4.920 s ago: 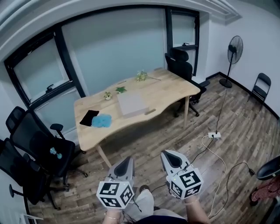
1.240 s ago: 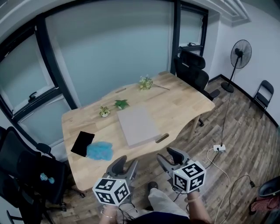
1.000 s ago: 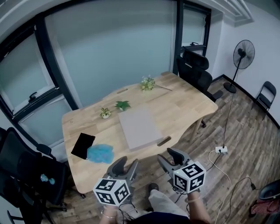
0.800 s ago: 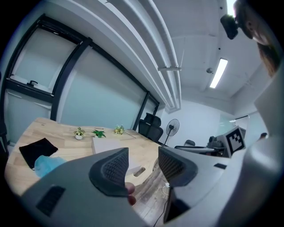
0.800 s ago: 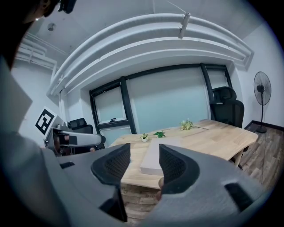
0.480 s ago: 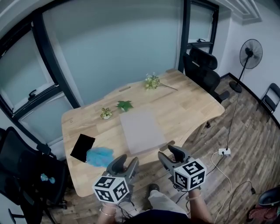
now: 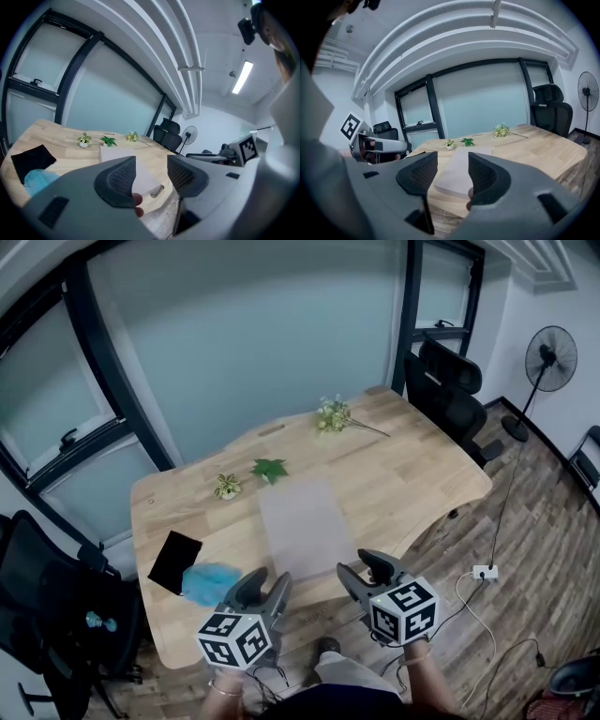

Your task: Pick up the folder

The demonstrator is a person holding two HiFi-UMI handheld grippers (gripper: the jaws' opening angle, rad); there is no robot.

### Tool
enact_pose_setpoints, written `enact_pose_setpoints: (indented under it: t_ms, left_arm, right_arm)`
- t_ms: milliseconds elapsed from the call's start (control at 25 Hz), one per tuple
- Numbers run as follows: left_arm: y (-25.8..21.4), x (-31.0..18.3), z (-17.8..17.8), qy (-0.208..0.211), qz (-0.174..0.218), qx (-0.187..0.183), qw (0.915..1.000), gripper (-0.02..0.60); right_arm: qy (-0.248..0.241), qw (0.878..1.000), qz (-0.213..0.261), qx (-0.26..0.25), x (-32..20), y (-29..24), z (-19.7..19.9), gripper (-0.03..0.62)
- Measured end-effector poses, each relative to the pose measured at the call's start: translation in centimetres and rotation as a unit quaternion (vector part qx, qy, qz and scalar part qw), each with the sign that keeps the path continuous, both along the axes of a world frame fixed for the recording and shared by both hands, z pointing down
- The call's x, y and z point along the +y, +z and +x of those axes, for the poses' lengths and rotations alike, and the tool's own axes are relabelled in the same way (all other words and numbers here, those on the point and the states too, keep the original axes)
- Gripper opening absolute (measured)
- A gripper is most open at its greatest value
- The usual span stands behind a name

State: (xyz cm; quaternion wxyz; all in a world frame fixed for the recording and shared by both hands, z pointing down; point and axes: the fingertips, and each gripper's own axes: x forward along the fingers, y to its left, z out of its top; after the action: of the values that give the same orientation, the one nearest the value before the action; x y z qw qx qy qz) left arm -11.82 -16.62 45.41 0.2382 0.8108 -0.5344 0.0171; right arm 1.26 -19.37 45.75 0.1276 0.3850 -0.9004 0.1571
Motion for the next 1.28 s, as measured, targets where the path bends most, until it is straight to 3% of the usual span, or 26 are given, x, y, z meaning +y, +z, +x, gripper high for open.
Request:
enact_pose_setpoints:
  t_ms: [640,1280]
  left_arm:
    - [3.0,-5.8,-0.4,-0.041,-0.03,0.012,0.9986,0.201]
    - [5.6,-8.8,-3.0,-0.047,-0.064,0.011,0.9968,0.201]
  right_arm:
    - [-0.042,0.999,-0.016,0.023,-6.4,2.8,0.5,0.181]
    - [-0.031,0.998,-0.043,0.024,-10.6,5.1,-0.7,0.181]
